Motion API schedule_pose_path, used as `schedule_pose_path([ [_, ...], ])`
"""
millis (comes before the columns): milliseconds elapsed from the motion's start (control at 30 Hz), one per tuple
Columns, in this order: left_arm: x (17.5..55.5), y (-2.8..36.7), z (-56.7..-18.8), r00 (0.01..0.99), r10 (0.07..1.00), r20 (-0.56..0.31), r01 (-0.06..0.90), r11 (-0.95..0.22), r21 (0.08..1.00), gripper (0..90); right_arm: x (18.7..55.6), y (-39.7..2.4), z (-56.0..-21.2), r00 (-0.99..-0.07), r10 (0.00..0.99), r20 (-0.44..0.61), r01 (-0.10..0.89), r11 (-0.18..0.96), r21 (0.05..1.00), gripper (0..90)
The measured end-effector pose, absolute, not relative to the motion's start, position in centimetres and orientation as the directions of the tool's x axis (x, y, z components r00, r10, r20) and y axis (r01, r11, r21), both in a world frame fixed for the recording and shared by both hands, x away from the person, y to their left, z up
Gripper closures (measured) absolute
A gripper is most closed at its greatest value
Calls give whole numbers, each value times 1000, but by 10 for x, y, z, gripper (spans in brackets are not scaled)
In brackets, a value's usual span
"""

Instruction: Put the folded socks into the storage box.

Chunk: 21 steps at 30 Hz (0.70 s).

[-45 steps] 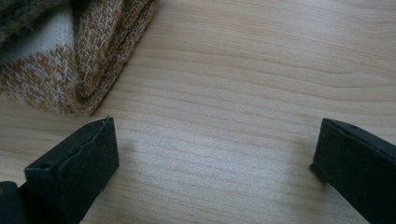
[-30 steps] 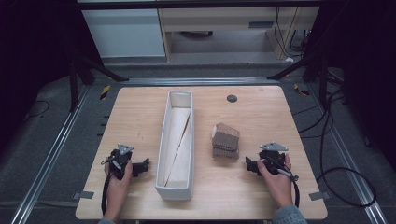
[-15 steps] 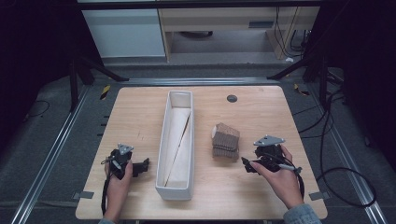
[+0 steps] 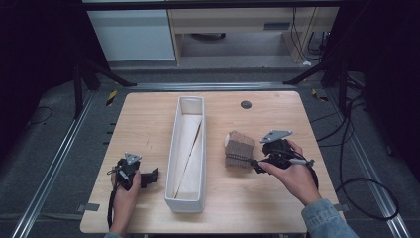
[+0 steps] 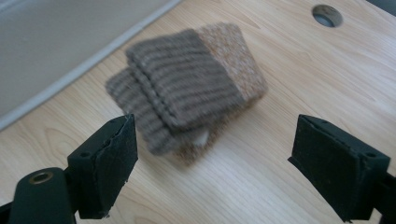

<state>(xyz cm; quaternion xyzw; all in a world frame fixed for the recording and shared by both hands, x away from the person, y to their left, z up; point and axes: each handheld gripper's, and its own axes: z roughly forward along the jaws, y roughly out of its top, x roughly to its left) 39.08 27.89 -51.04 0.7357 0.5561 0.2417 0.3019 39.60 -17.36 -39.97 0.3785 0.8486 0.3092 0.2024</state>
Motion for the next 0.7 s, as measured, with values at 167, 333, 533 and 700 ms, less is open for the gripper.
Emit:
schedule_pose_path([
  [167, 391, 279, -510, 266, 964, 20, 672, -201, 713, 0, 405, -158, -391, -668, 736, -112, 494, 552, 672, 144],
  [333, 391, 279, -510, 269, 963, 21, 672, -203, 712, 0, 413, -147, -385, -693, 712, -112, 477, 570, 668, 156],
  [533, 390, 279, -510, 271, 962, 22, 672, -205, 712, 0, 424, -134, -388, -725, 680, -105, 469, 600, 648, 174],
  [700, 390, 280, -510, 273, 962, 21, 671, -205, 712, 0, 426, -129, -392, -736, 670, -98, 471, 610, 637, 191],
])
